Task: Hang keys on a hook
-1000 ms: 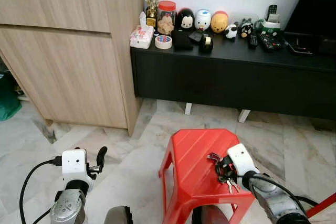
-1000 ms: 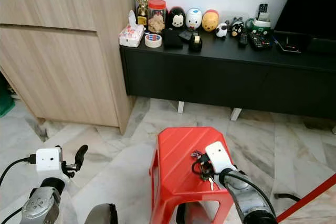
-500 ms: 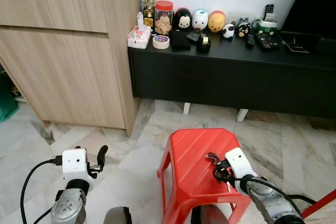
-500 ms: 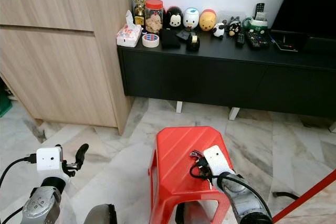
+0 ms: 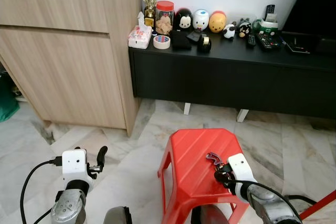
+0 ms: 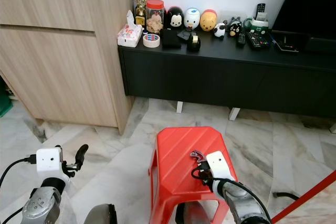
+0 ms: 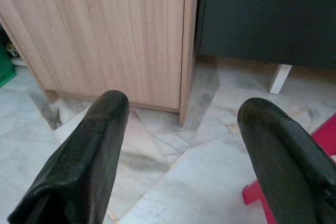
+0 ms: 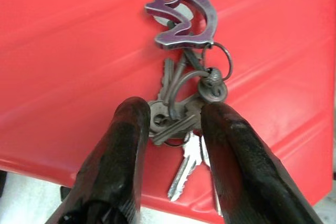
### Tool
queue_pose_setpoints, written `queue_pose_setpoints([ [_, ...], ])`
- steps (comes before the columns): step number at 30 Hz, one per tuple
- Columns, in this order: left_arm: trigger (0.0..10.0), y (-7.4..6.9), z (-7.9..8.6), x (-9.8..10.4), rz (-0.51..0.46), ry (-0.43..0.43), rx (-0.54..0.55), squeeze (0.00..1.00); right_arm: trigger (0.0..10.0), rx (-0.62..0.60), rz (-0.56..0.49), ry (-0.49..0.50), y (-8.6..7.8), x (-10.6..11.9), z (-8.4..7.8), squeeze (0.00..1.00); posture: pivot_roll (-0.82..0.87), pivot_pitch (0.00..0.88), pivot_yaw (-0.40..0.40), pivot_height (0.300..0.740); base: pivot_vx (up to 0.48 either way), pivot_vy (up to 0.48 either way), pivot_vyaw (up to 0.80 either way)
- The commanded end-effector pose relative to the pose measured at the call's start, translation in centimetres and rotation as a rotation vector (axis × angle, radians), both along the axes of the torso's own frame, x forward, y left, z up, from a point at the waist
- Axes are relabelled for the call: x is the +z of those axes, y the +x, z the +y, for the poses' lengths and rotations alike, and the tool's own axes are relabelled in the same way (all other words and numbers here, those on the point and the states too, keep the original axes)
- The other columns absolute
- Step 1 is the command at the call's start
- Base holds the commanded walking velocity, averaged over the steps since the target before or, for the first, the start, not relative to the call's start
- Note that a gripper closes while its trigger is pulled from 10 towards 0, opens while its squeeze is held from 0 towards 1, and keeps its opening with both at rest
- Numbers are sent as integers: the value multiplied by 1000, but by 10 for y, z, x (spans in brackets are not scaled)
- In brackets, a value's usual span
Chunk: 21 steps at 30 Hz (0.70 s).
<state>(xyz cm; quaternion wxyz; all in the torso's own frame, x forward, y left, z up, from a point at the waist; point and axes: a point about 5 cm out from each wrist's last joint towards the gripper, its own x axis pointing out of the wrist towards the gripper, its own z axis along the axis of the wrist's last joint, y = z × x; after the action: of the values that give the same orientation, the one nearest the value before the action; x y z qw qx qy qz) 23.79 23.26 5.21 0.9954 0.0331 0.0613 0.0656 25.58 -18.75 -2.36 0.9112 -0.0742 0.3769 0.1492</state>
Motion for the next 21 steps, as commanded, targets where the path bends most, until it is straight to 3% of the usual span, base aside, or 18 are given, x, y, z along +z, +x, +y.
queue_pose_setpoints([
  [1, 10000, -1, -1, -4, 9, 10, 1, 0, 10000, -24, -8, 8, 0, 1, -3, 0, 78, 0, -98, 598, 0, 0, 0],
  [13, 10000, -2, -2, -5, 8, 7, 3, 0, 10000, -31, -98, 23, 8, 8, -5, 0, 72, 0, -98, 598, 0, 0, 0],
  [21, 10000, -1, -3, -6, 9, 3, -1, 0, 10000, -30, -75, 7, 7, 1, -3, 0, 66, 0, -96, 598, 0, 0, 0],
])
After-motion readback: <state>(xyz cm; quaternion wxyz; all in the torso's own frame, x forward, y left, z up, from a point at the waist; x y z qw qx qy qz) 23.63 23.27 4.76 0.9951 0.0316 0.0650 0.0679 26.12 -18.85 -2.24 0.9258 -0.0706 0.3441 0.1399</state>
